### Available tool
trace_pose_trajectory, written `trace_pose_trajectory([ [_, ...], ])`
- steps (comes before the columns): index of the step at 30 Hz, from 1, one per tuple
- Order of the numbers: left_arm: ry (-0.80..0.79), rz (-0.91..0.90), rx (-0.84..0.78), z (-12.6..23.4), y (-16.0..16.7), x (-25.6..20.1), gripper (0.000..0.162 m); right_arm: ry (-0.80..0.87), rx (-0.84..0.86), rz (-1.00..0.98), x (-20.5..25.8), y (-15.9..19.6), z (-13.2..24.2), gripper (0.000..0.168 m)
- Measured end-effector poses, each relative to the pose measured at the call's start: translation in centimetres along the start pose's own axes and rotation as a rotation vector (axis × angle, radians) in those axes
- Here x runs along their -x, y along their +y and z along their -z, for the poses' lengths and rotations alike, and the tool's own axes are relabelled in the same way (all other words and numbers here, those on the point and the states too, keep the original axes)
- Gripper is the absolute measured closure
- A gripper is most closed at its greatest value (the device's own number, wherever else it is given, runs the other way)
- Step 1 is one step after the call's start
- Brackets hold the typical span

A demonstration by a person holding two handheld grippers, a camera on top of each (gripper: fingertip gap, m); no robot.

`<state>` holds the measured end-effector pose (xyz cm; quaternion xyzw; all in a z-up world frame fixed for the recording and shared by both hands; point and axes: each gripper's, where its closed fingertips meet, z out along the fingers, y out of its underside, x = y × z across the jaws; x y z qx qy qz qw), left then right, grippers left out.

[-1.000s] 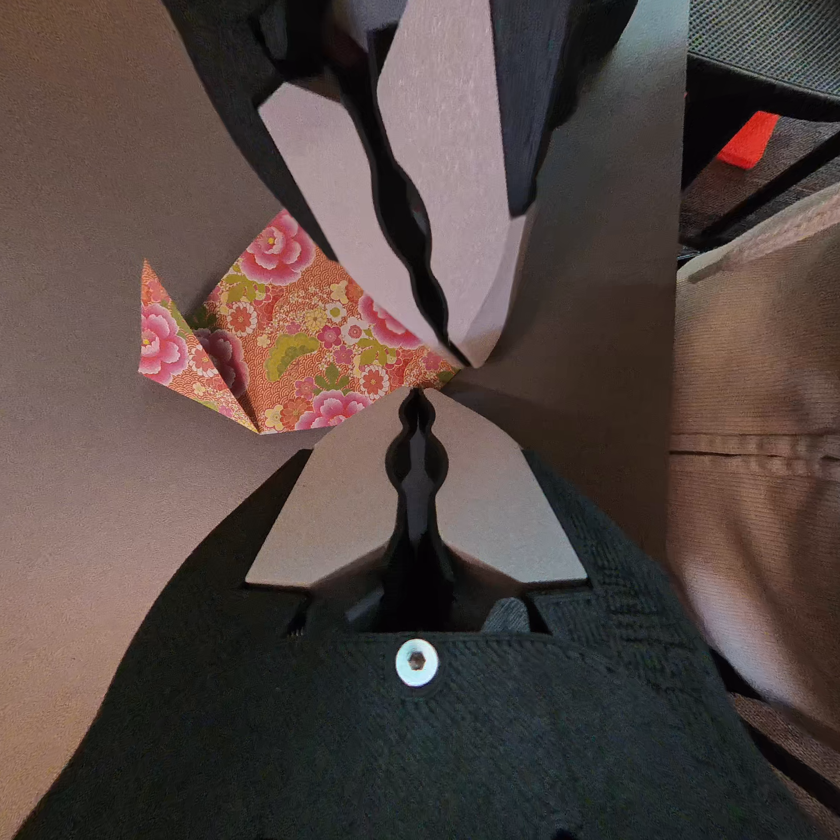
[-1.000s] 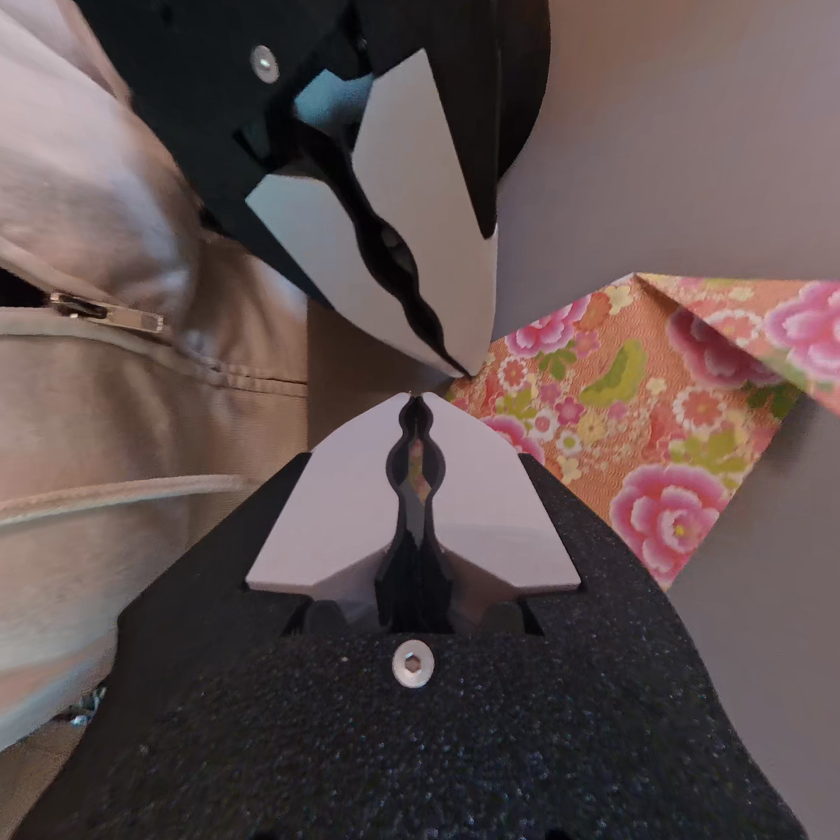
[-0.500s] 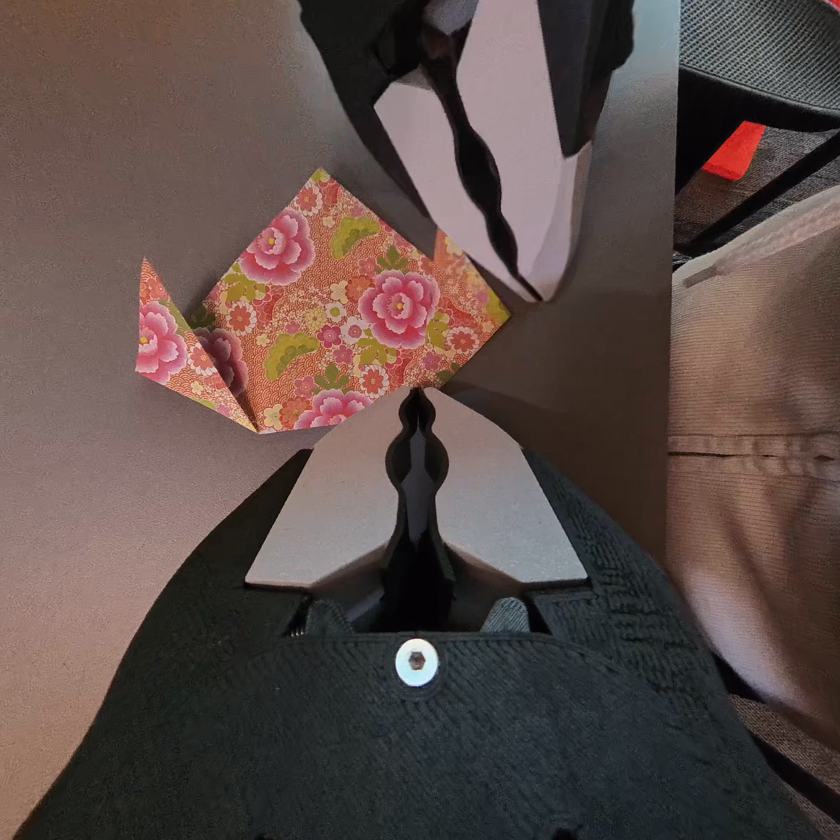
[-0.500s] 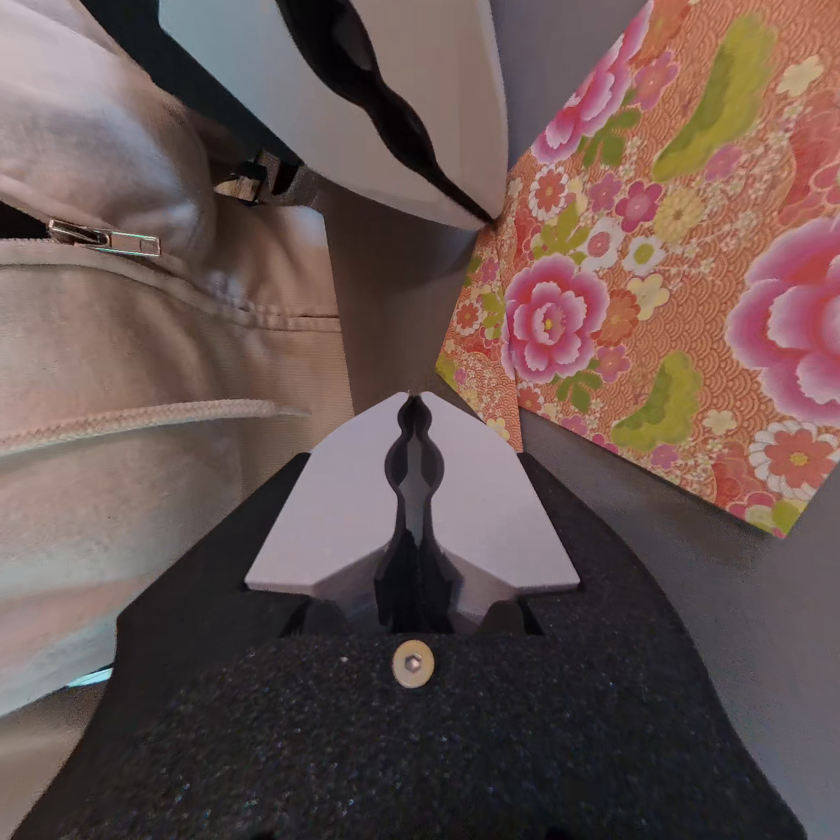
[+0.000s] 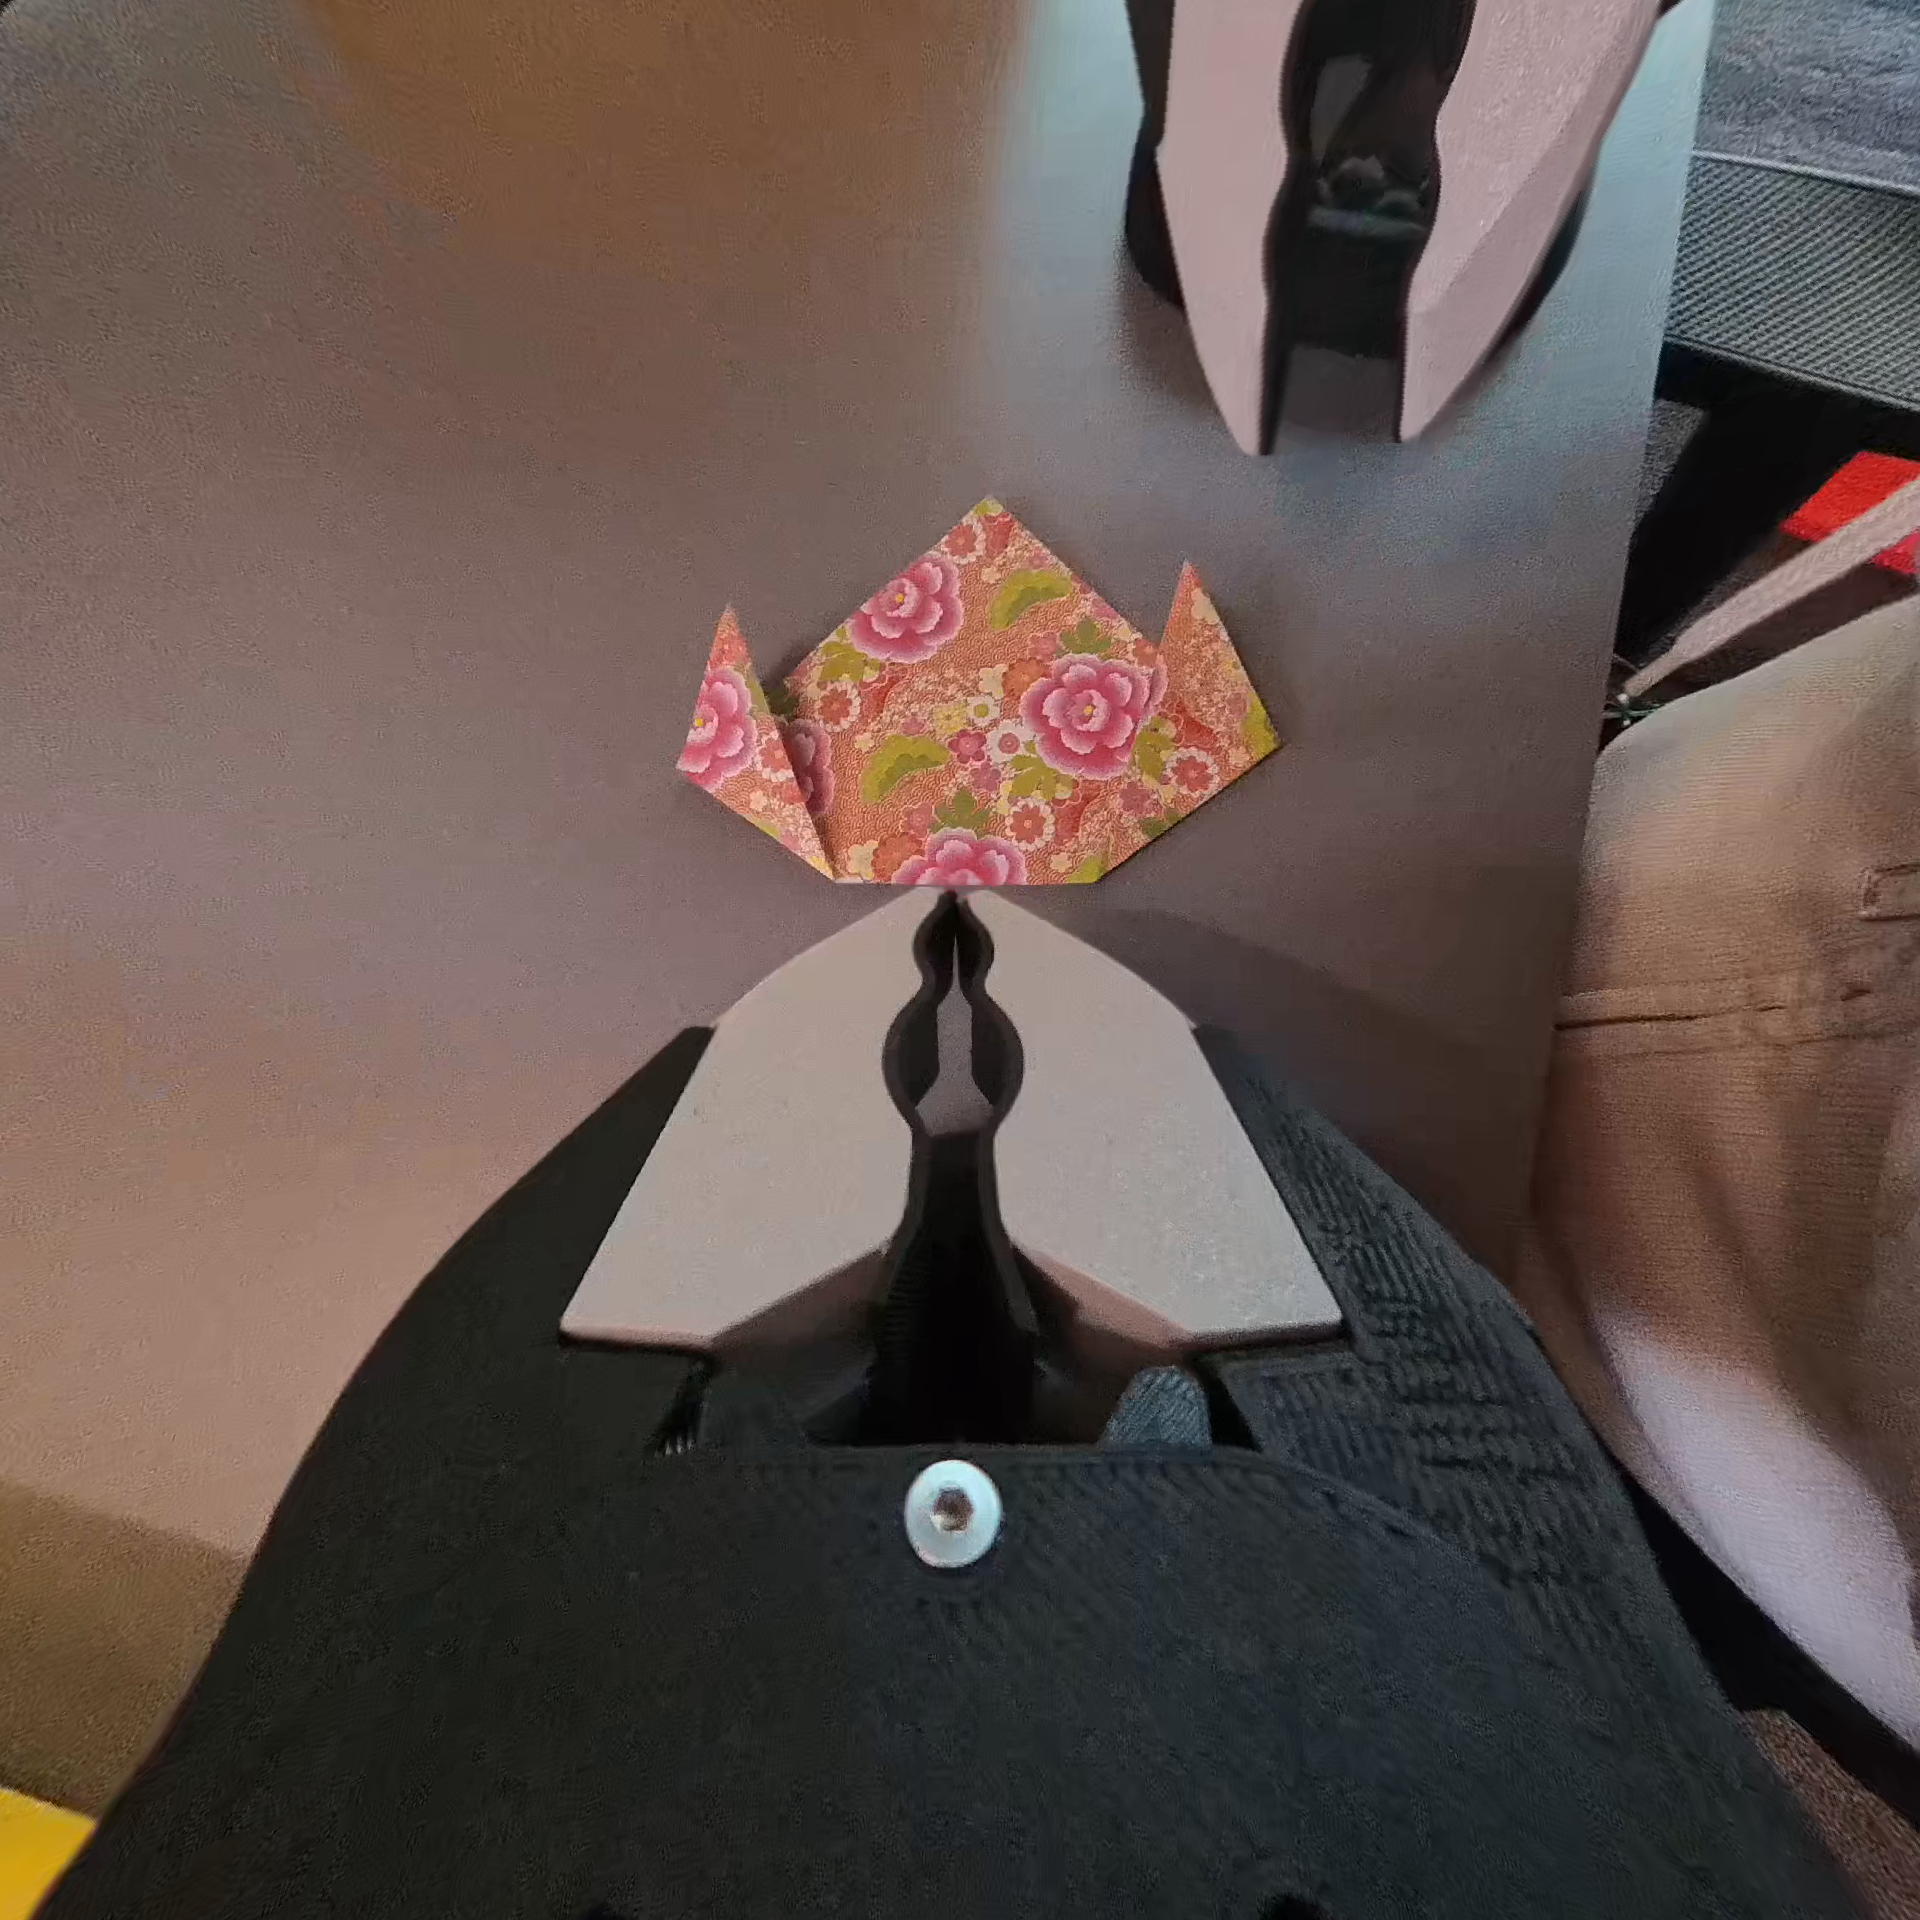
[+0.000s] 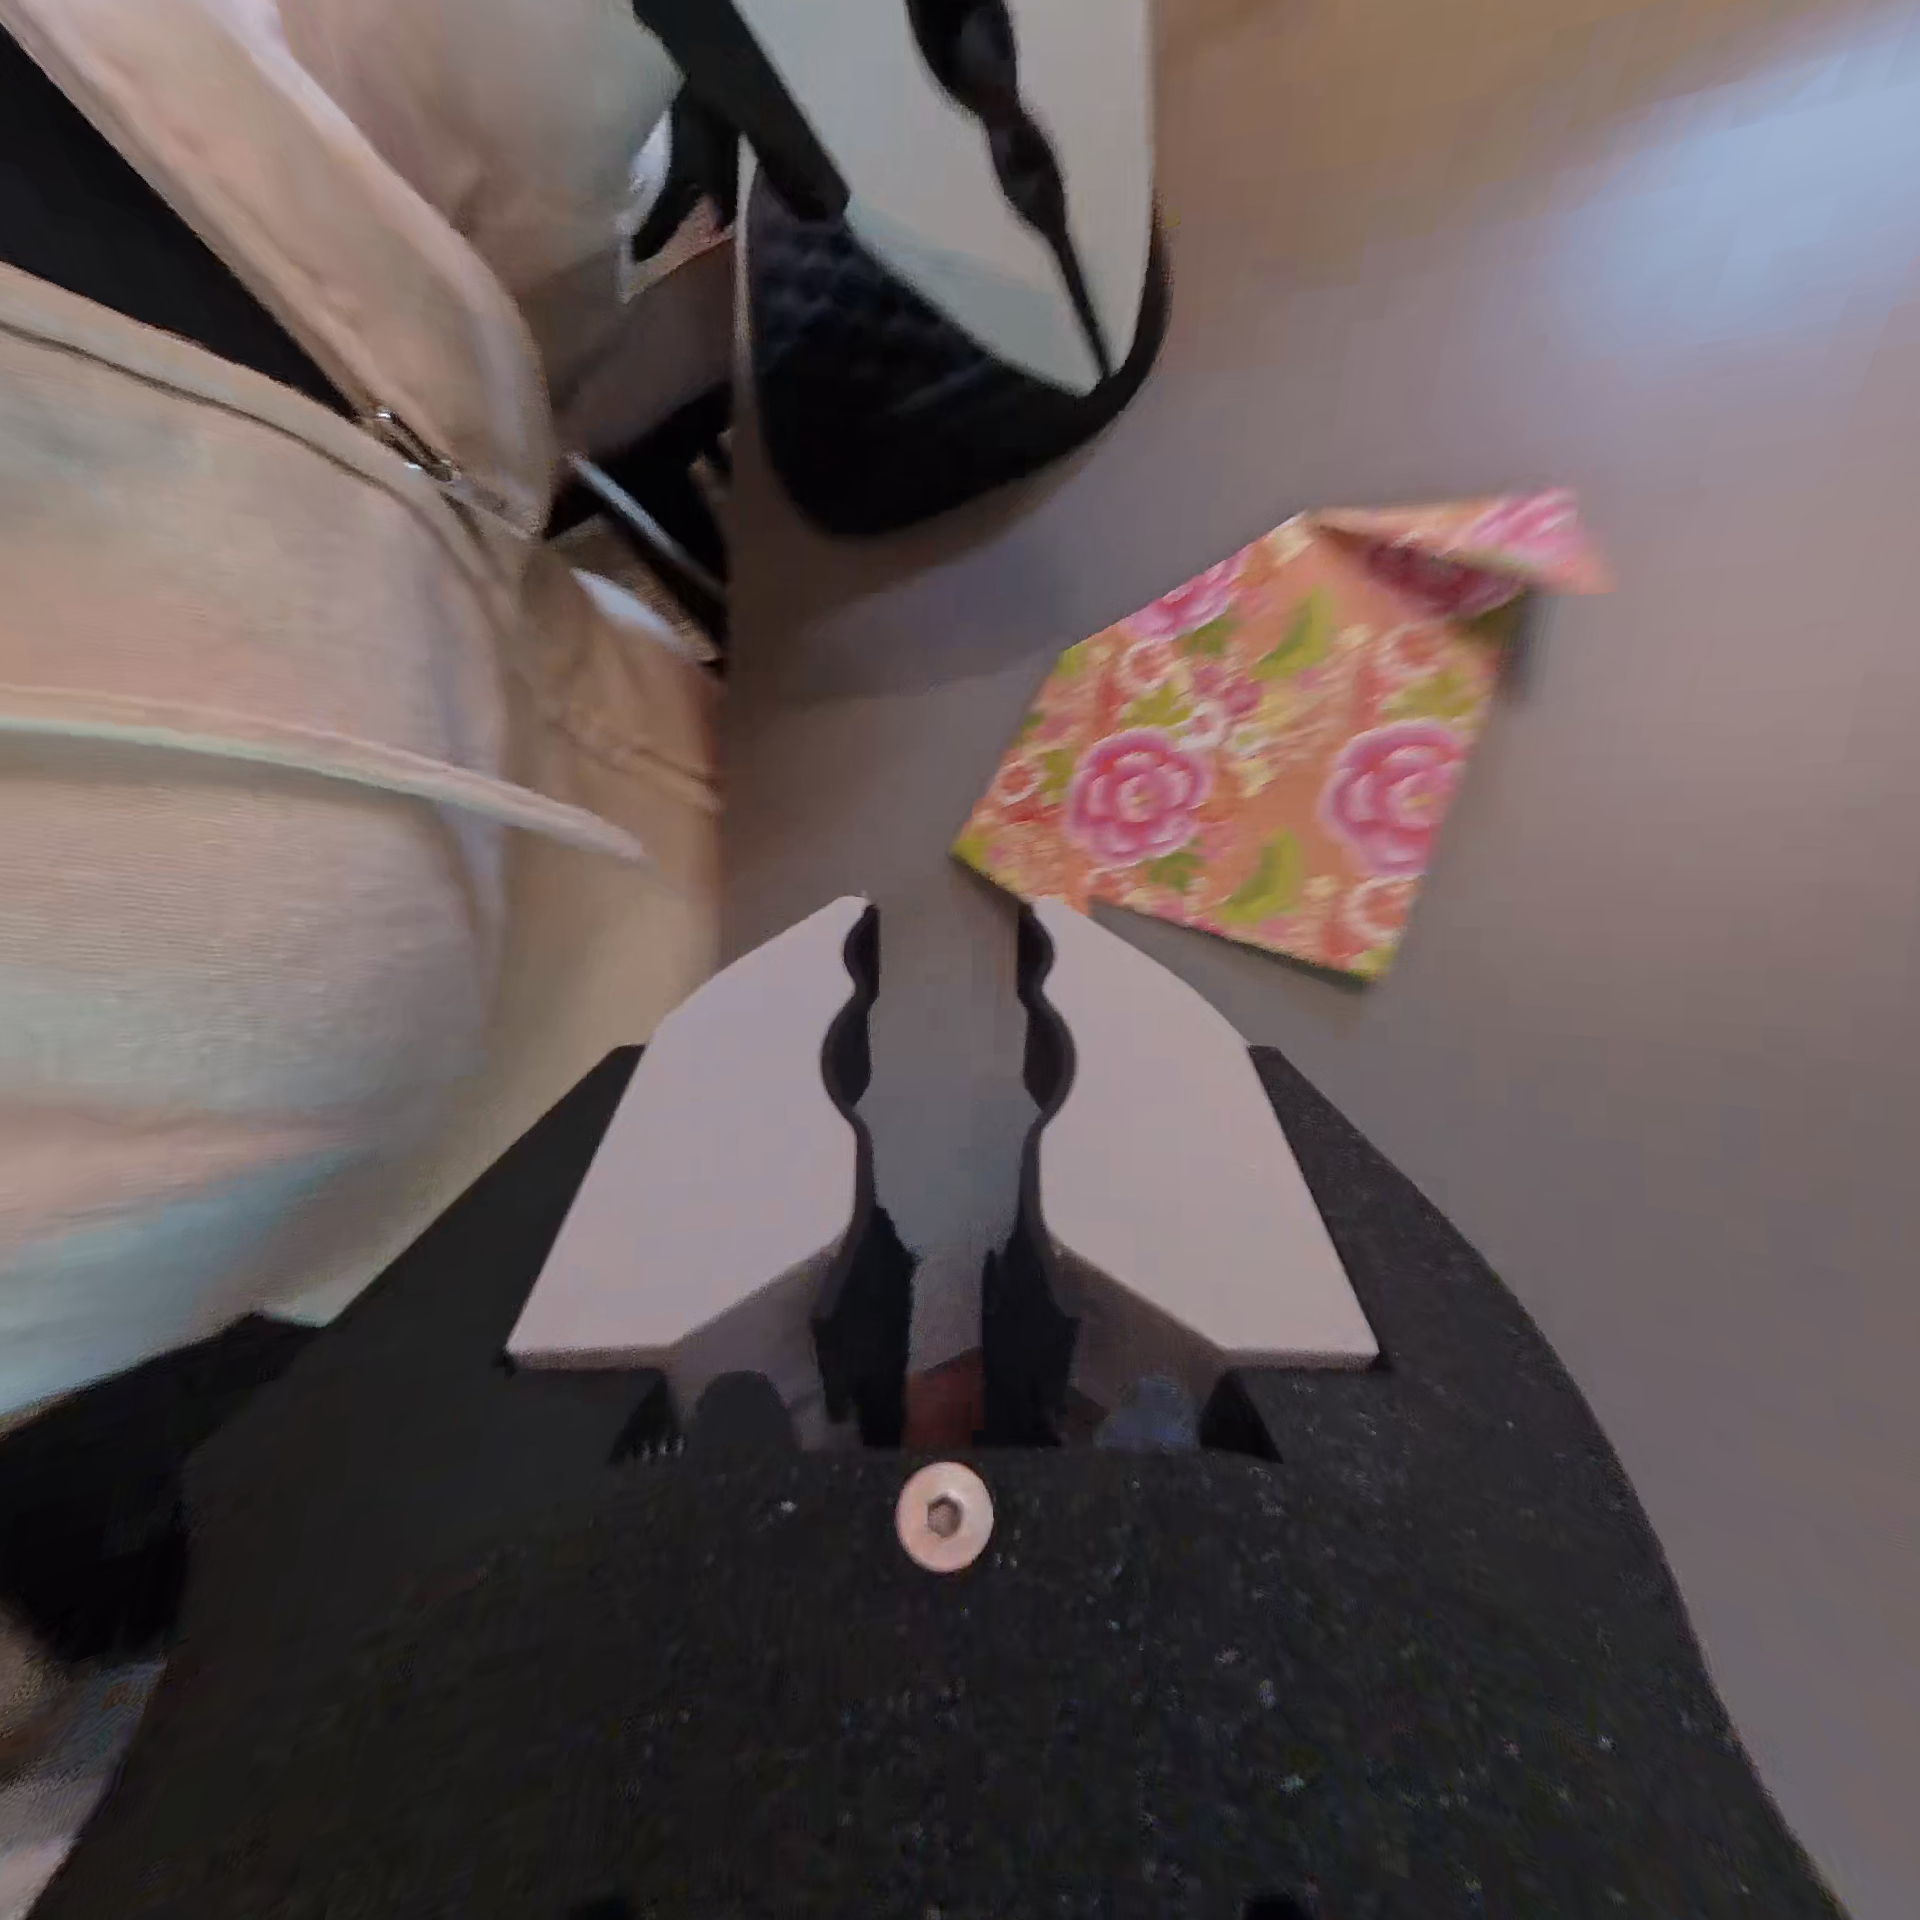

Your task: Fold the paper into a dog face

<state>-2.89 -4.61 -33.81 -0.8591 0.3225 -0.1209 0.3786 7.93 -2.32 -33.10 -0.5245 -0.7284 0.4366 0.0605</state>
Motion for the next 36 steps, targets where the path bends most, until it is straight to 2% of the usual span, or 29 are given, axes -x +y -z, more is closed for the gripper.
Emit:
trace_pose_trajectory([
  [2, -0.016, 0.011, 0.004, -0.4, 0.0, -0.3, 0.162, 0.064, -0.039, 0.101, -0.8, -0.7, -0.1, 0.129],
  [6, -0.046, 0.027, 0.05, -2.3, -0.1, -1.3, 0.162, 0.019, 0.053, 0.181, -1.8, 0.3, -1.3, 0.112],
  [11, -0.123, 0.032, 0.103, -3.0, 0.5, -0.3, 0.162, -0.041, 0.107, 0.248, -3.0, 0.8, -2.9, 0.111],
  [13, -0.199, 0.066, 0.048, -1.6, 0.2, 1.5, 0.162, 0.023, 0.136, 0.199, -4.5, 1.1, -3.1, 0.119],
  [14, -0.227, 0.096, 0.009, -0.7, 0.1, 2.3, 0.162, 0.069, 0.12, 0.143, -5.1, 1.0, -3.0, 0.117],
  [16, -0.26, 0.178, -0.061, 0.7, -0.1, 3.4, 0.139, 0.186, 0.064, -0.032, -6.0, 0.6, -2.8, 0.126],
  [17, -0.265, 0.213, -0.078, 1.1, 0.1, 3.7, 0.136, 0.24, 0.016, -0.147, -6.1, 0.3, -2.9, 0.125],
  [18, -0.271, 0.235, -0.086, 1.3, 0.2, 3.9, 0.133, 0.296, -0.034, -0.258, -6.0, 0.0, -3.1, 0.121],
  [19, -0.276, 0.244, -0.088, 1.3, 0.4, 3.9, 0.131, 0.326, -0.077, -0.33, -5.5, -0.4, -3.4, 0.109],
  [20, -0.272, 0.242, -0.084, 1.1, 0.5, 3.7, 0.128, 0.318, -0.097, -0.364, -4.5, -0.7, -3.9, 0.098],
  [21, -0.255, 0.236, -0.077, 0.7, 0.5, 3.2, 0.127, 0.287, -0.12, -0.375, -3.5, -1.3, -4.4, 0.096],
  [24, -0.201, 0.207, -0.072, -0.6, -0.2, 1.5, 0.126, 0.2, -0.283, -0.319, -1.5, -4.1, -3.5, 0.108],
  [25, -0.192, 0.187, -0.061, -1.1, -0.3, 1.0, 0.126, 0.239, -0.295, -0.278, -2.1, -4.2, -2.7, 0.114],
  [26, -0.189, 0.161, -0.036, -1.7, -0.2, 0.7, 0.126, 0.298, -0.284, -0.213, -2.9, -4.0, -2.0, 0.121],
  [30, -0.183, 0.063, 0.045, -3.6, 0.2, 0.3, 0.127, 0.434, -0.064, -0.001, -5.5, -1.2, -1.4, 0.127],
  [33, -0.254, 0.006, 0.138, -4.2, 1.3, 2.1, 0.13, 0.408, 0.064, -0.018, -5.7, 0.6, -3.1, 0.117],
  [36, -0.354, 0.014, 0.176, -3.2, 2.1, 4.5, 0.133, 0.325, 0.029, -0.105, -4.2, -0.1, -4.4, 0.119],
])
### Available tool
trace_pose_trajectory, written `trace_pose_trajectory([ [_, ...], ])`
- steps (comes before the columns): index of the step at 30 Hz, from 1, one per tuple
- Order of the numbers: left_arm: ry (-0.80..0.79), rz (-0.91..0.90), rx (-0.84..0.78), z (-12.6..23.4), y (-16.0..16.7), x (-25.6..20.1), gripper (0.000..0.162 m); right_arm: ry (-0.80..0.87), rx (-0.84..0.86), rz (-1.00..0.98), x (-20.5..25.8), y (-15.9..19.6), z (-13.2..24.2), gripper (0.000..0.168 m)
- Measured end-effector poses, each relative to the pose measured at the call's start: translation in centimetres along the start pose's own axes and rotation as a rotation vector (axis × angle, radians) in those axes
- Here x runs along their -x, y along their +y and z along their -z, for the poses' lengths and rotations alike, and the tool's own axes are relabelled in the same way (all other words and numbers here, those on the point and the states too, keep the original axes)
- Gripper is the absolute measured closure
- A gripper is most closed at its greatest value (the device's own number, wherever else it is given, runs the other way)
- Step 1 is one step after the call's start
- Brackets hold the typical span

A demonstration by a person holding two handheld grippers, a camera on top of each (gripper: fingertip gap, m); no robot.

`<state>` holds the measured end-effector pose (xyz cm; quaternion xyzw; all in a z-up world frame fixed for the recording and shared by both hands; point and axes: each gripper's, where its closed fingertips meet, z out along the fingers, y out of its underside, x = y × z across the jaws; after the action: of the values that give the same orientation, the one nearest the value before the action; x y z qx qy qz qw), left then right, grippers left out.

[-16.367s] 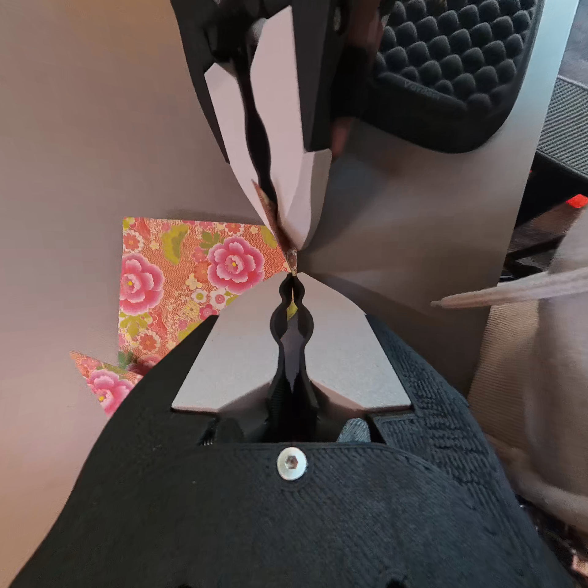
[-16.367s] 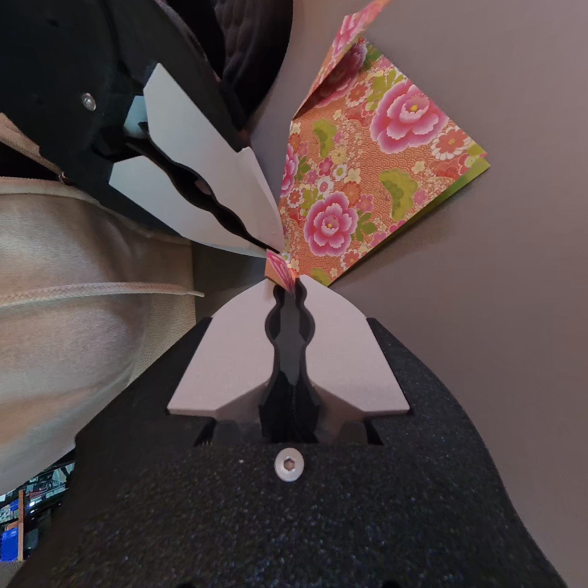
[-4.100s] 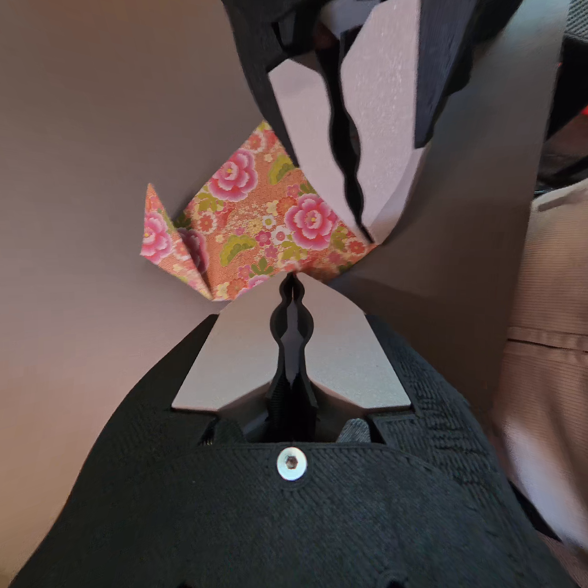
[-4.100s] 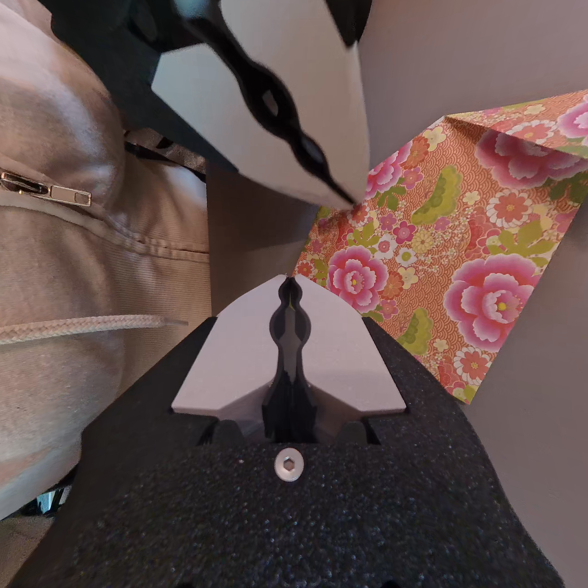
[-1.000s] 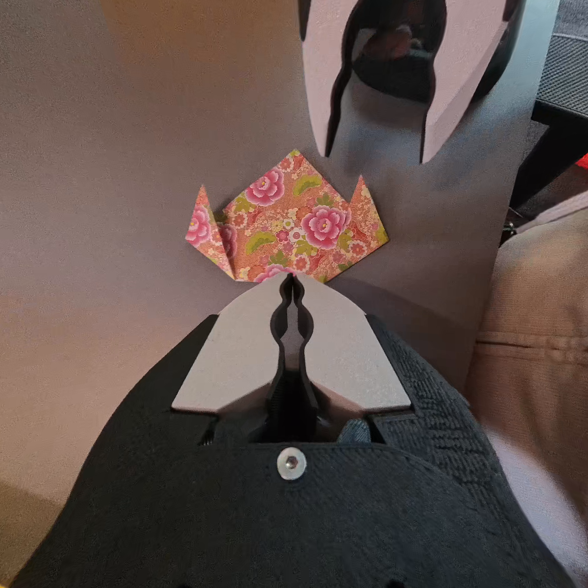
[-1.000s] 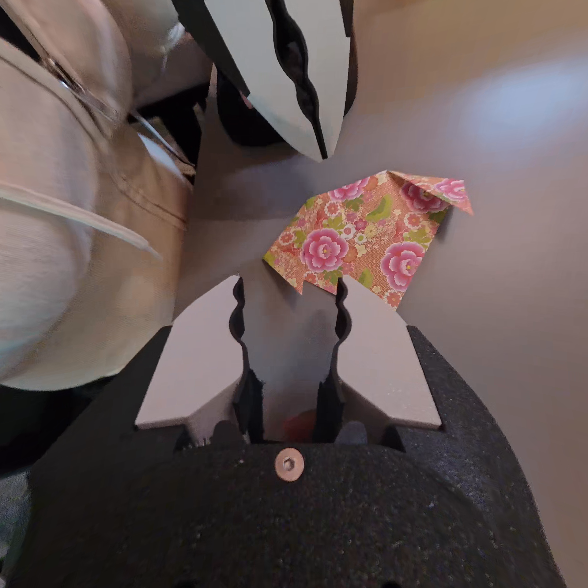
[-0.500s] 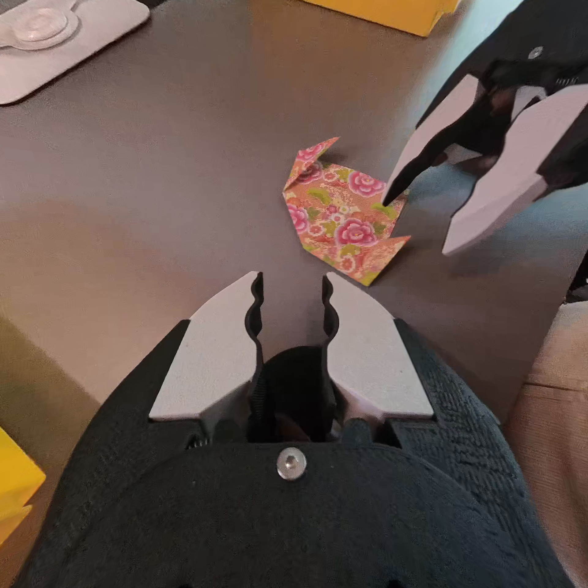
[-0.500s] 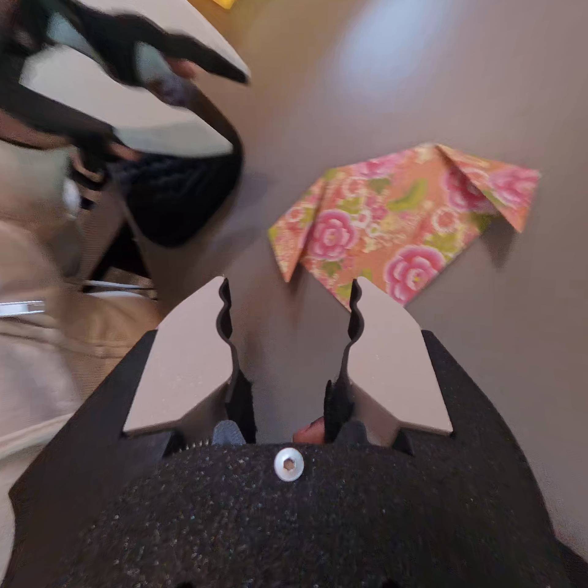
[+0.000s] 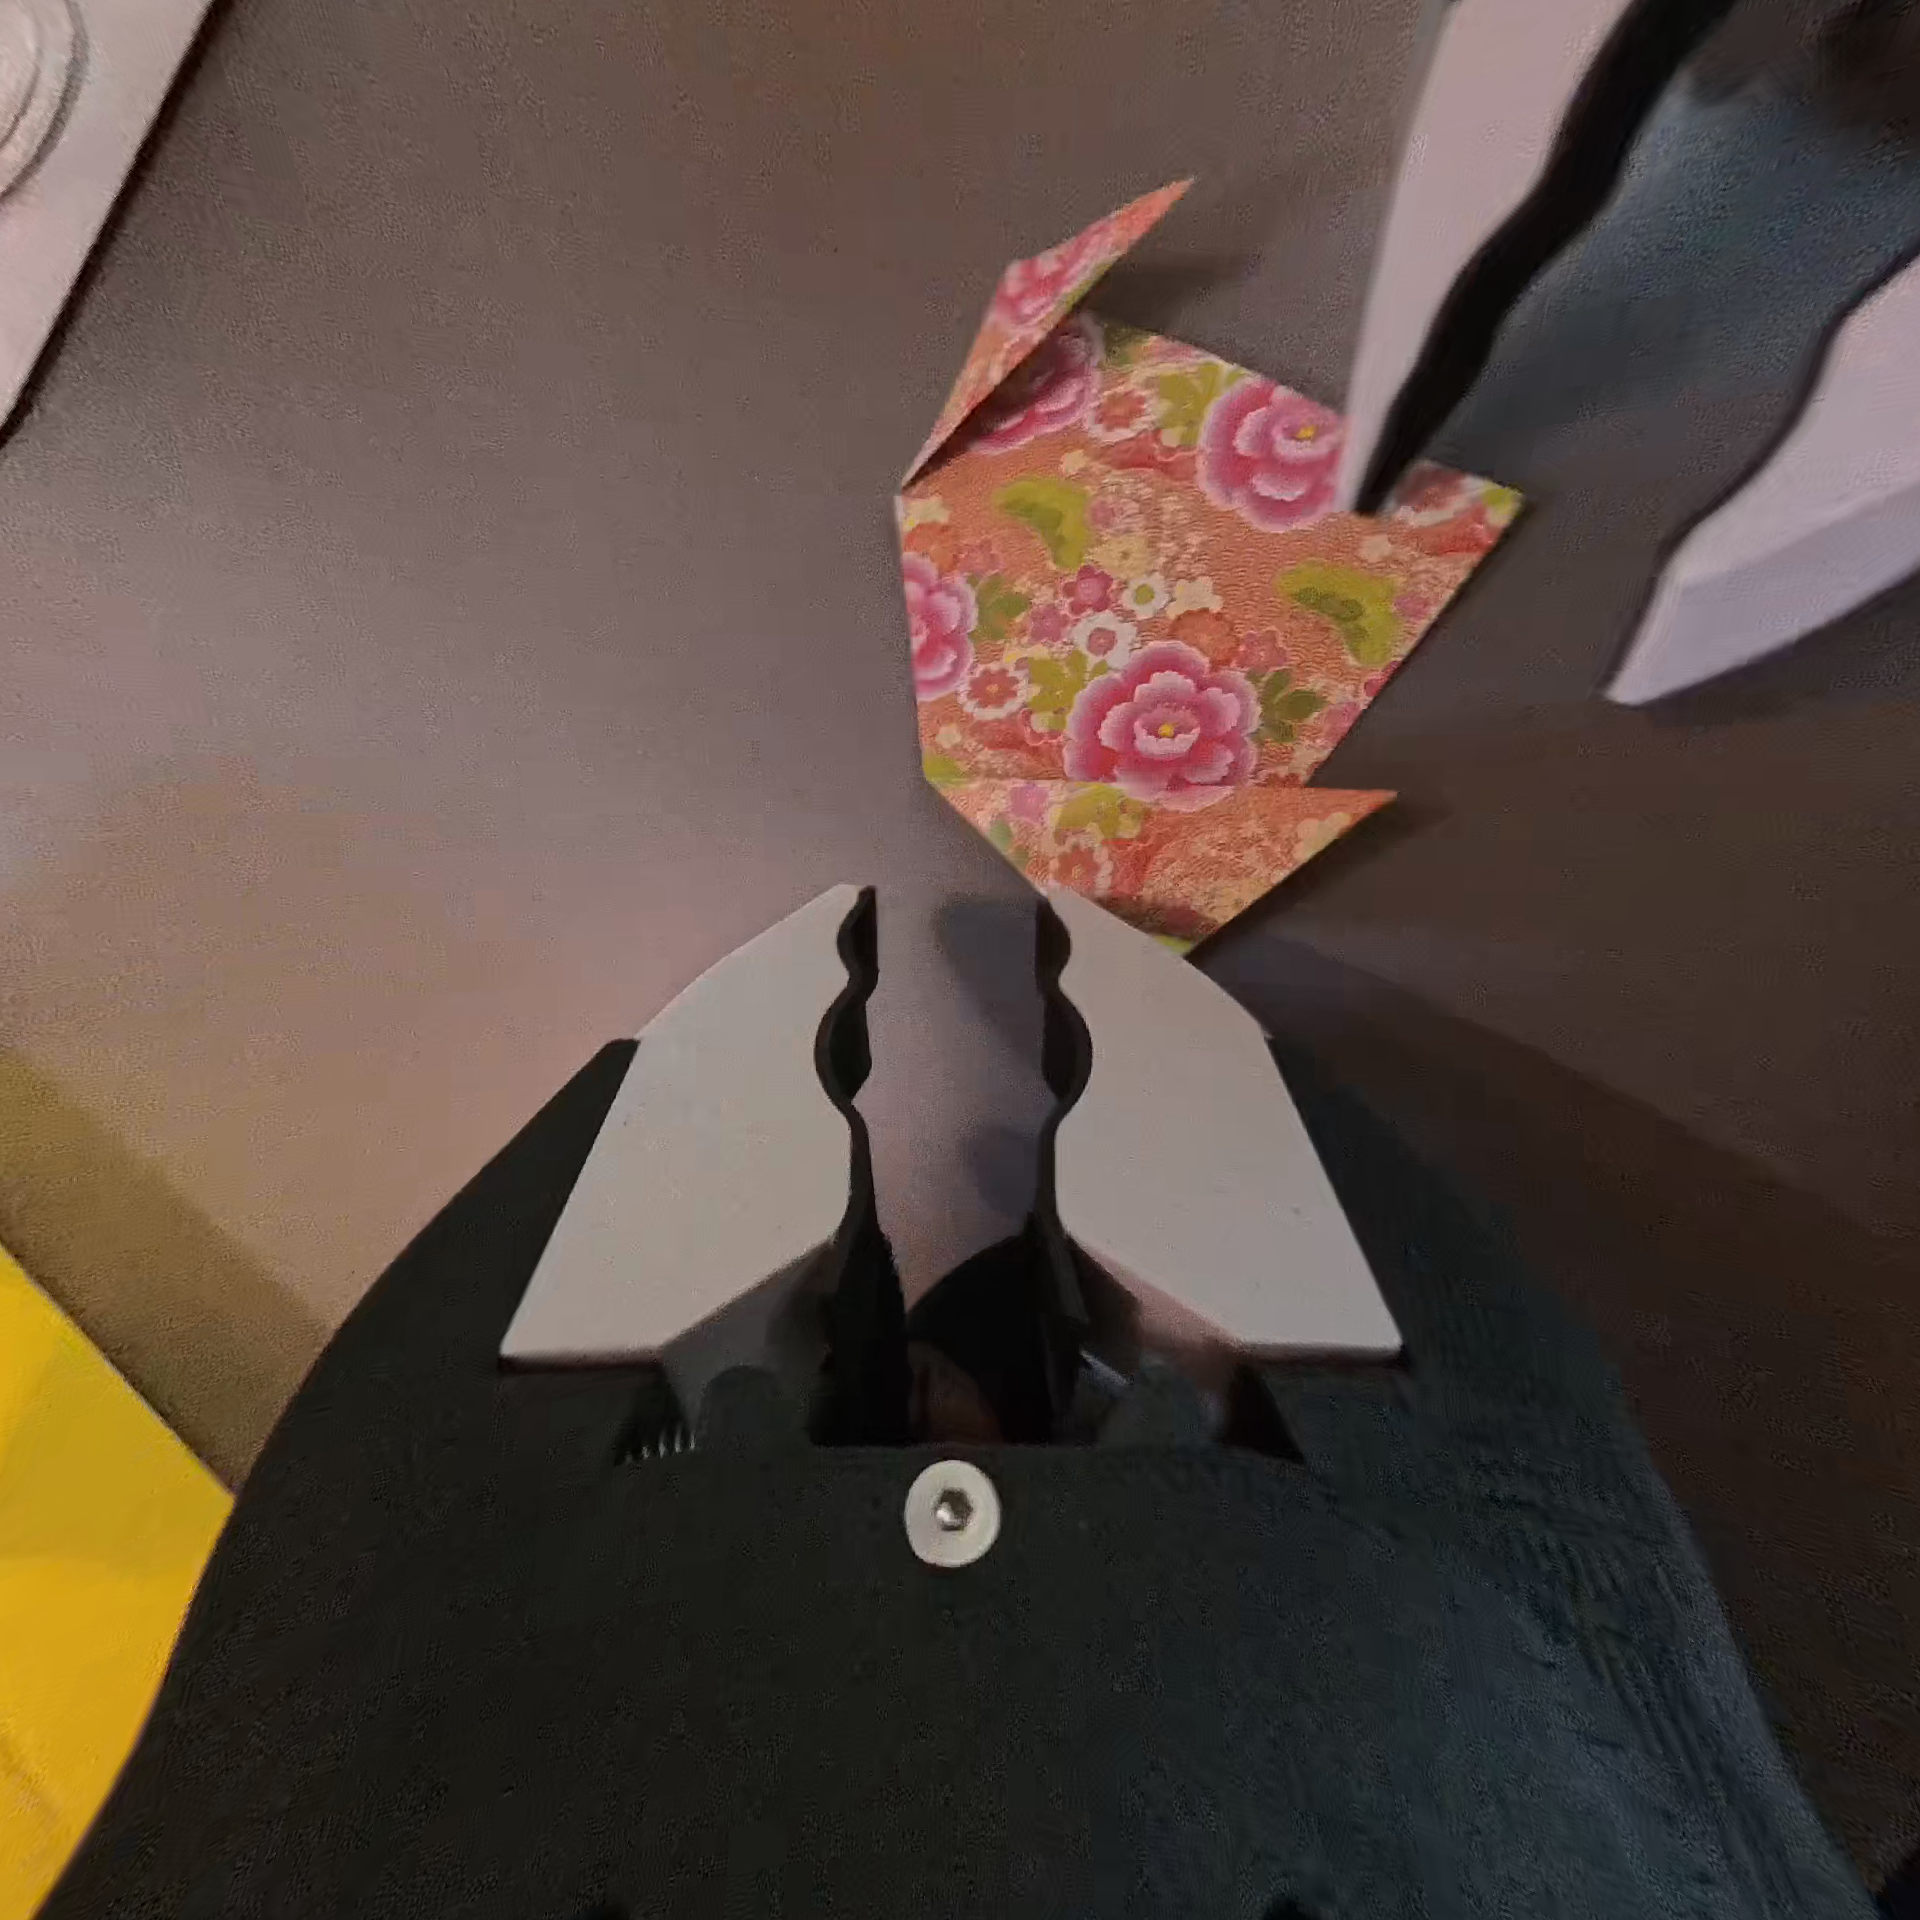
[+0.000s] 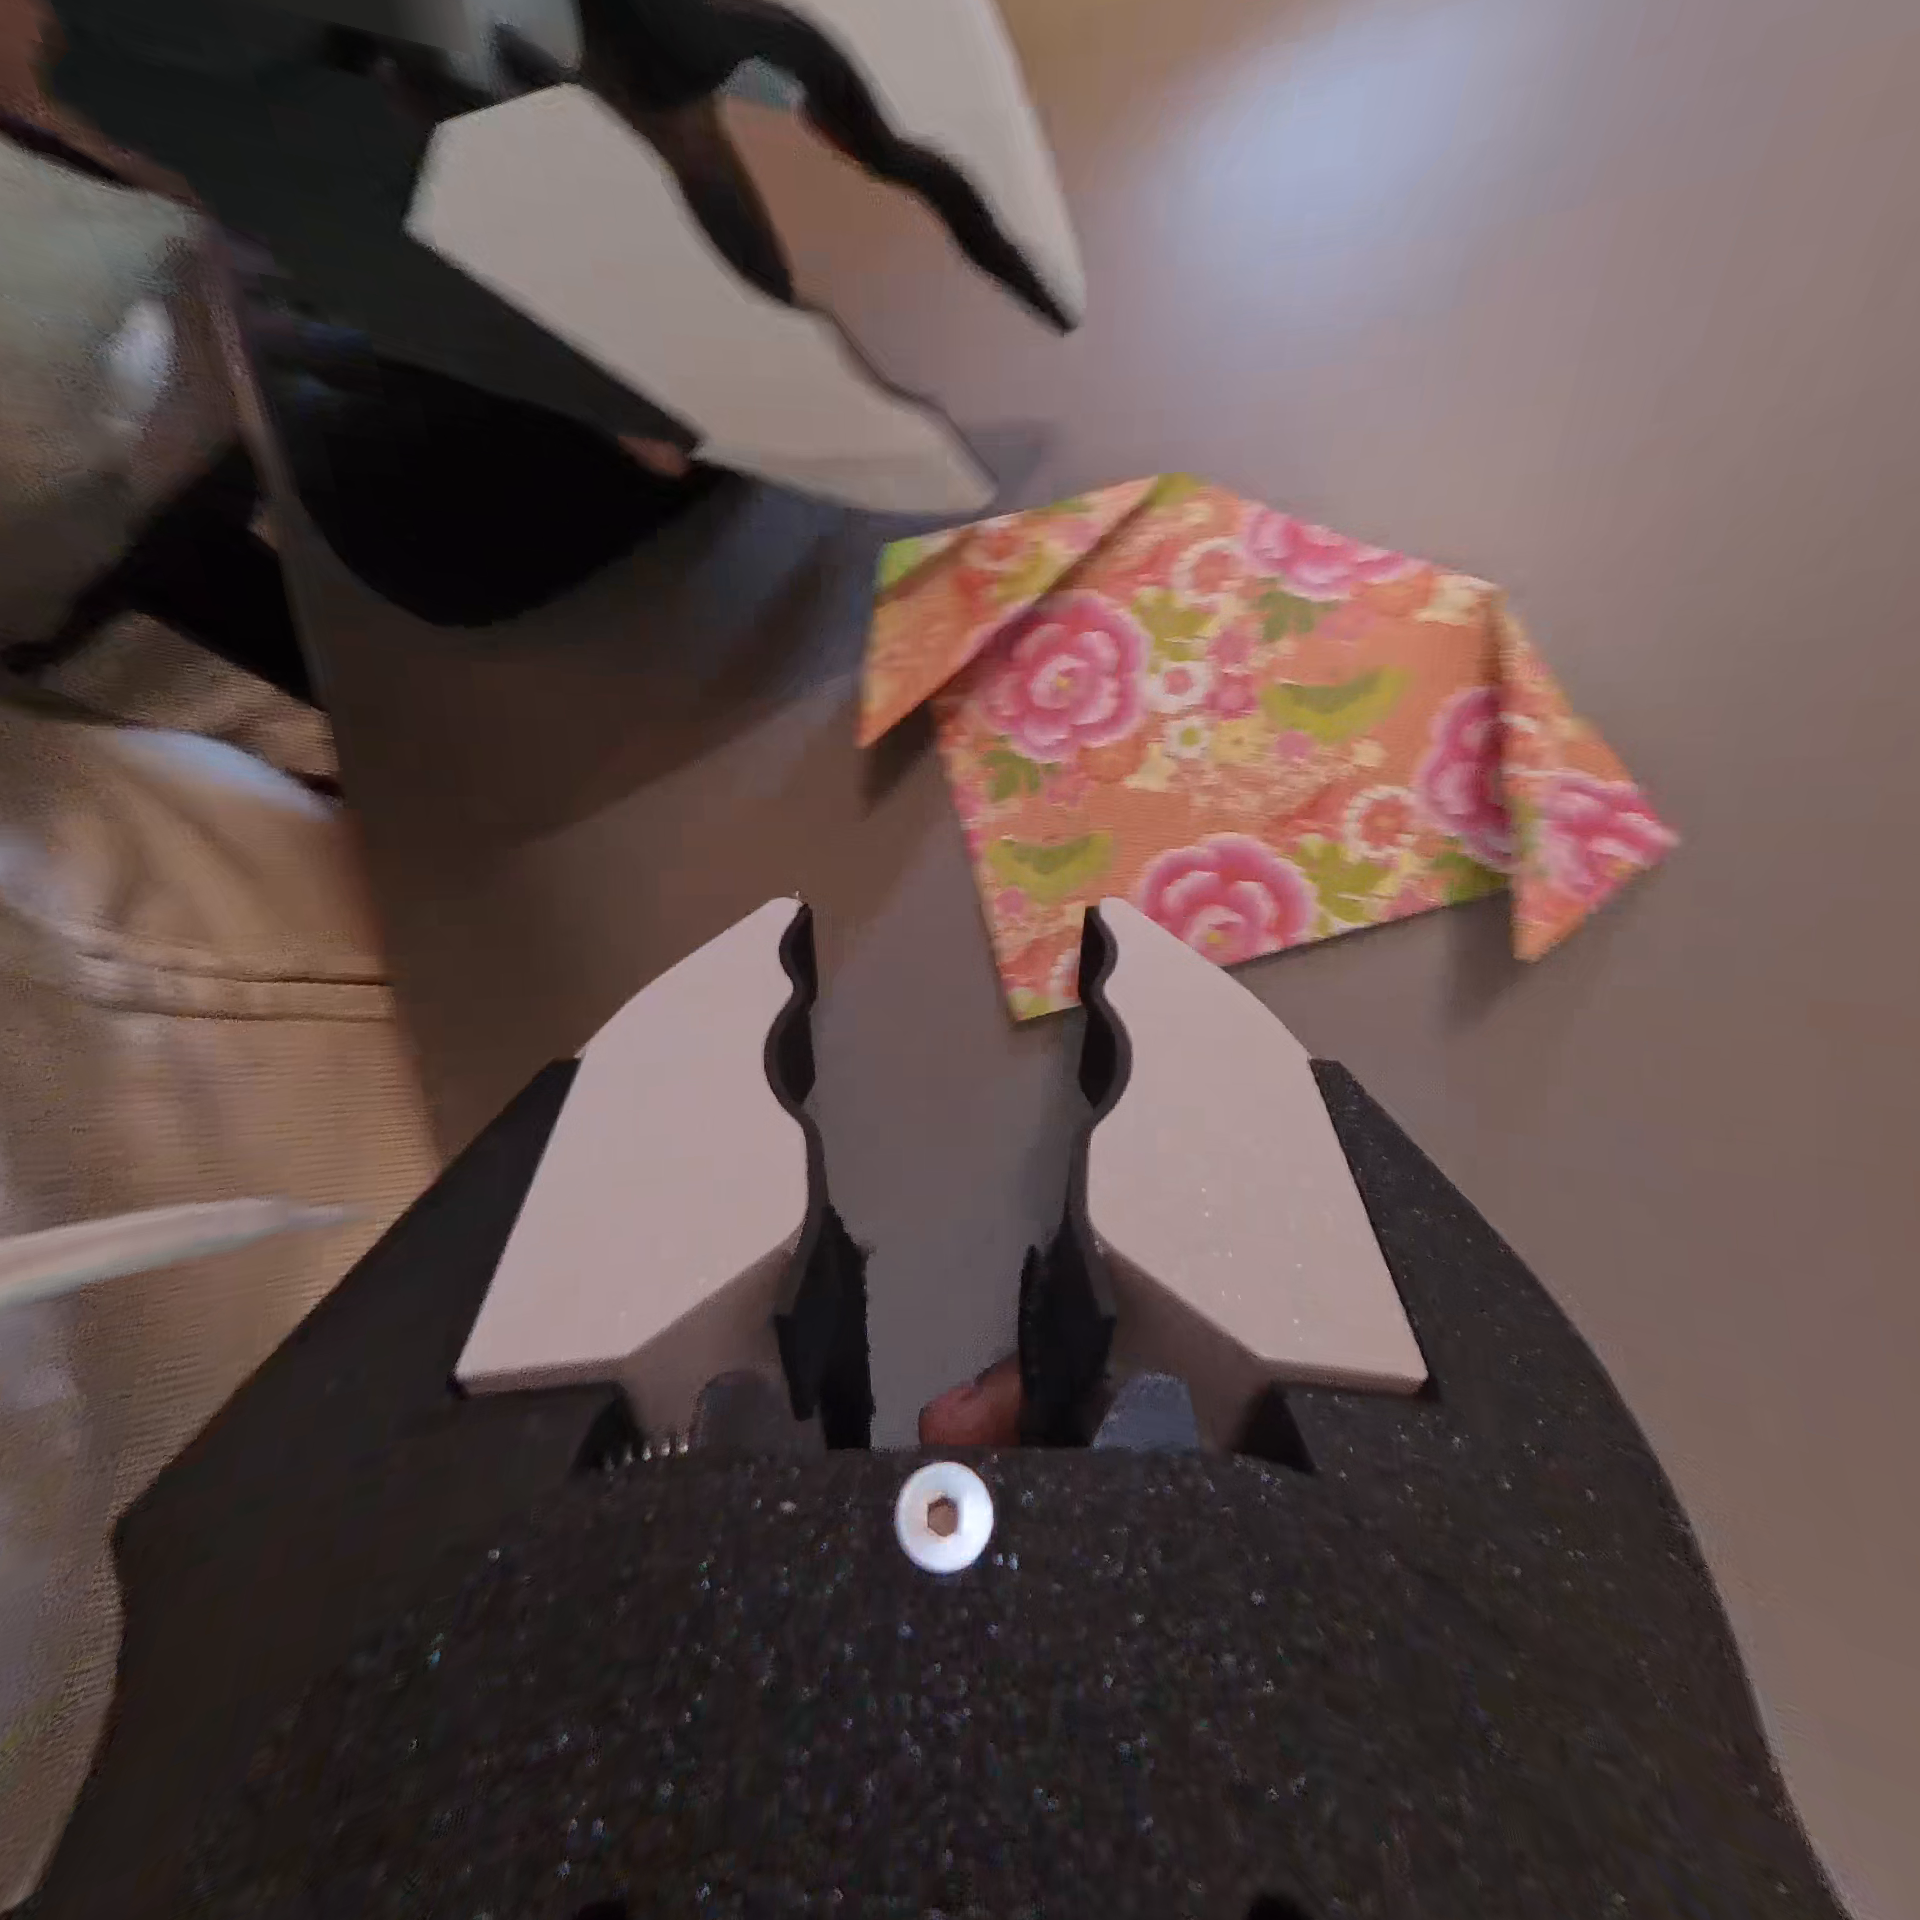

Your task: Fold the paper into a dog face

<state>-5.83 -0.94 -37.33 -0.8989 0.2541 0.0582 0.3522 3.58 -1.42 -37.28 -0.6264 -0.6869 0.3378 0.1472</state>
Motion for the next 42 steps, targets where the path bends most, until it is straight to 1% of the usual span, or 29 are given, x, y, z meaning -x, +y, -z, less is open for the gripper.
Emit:
trace_pose_trajectory([
  [2, -0.035, 0.039, -0.013, 0.8, 0.3, 1.3, 0.136, -0.068, -0.046, -0.032, 1.3, -0.9, 0.3, 0.118],
  [4, 0.01, 0.083, -0.089, 1.9, -0.1, 1.3, 0.136, -0.04, -0.122, -0.04, 0.6, -1.9, 1.6, 0.122],
  [6, 0.111, 0.128, -0.159, 2.8, -0.6, 0.2, 0.132, 0.067, -0.157, -0.024, -1.9, -2.1, 3.2, 0.126],
  [8, 0.18, 0.142, -0.175, 3.2, -0.9, -1.0, 0.122, 0.182, -0.133, 0.044, -4.9, -1.5, 4.3, 0.123],
  [9, 0.195, 0.125, -0.168, 3.1, -1.0, -1.5, 0.118, 0.22, -0.112, 0.09, -6.1, -1.3, 4.5, 0.121],
  [11, 0.199, 0.082, -0.163, 2.7, -1.3, -2.2, 0.117, 0.26, -0.068, 0.174, -7.8, -1.2, 4.4, 0.121],
  [14, 0.204, 0.092, -0.17, 2.1, -1.8, -2.4, 0.119, 0.244, 0.005, 0.269, -9.1, -1.2, 3.5, 0.12],
  [17, 0.173, 0.107, -0.175, 2.1, -1.7, -1.7, 0.128, 0.2, 0.044, 0.313, -9.8, -1.1, 2.6, 0.123],
  [20, 0.141, 0.098, -0.139, 2.3, -0.8, -0.5, 0.13, 0.168, 0.055, 0.323, -10.0, -1.0, 2.1, 0.125],
  [24, 0.194, 0.081, -0.118, 2.2, -0.4, -0.9, 0.134, 0.147, 0.033, 0.31, -10.1, -1.1, 1.9, 0.132],
  [30, 0.188, 0.026, -0.104, 0.4, -1.6, -1.7, 0.137, 0.111, 0.033, 0.3, -9.0, -0.7, 1.8, 0.148],
  [33, 0.194, -0.063, -0.039, -0.6, -0.8, -2.4, 0.14, 0.083, 0.047, 0.306, -8.2, -0.2, 1.9, 0.152],
  [35, 0.208, -0.097, -0.044, -0.4, -0.7, -2.4, 0.141, 0.082, 0.031, 0.298, -8.0, -0.2, 2.2, 0.147],
  [38, 0.235, -0.044, -0.095, 0.3, -1.1, -1.8, 0.141, 0.118, 0.004, 0.254, -8.9, -0.1, 2.6, 0.123],
  [40, 0.254, 0.017, -0.175, 1.2, -2.3, -0.9, 0.142, 0.109, -0.024, 0.196, -9.2, -0.2, 2.8, 0.118],
  [42, 0.249, 0.047, -0.232, 1.8, -3.4, 0.4, 0.144, 0.078, -0.074, 0.15, -9.2, -0.7, 2.8, 0.117],
])
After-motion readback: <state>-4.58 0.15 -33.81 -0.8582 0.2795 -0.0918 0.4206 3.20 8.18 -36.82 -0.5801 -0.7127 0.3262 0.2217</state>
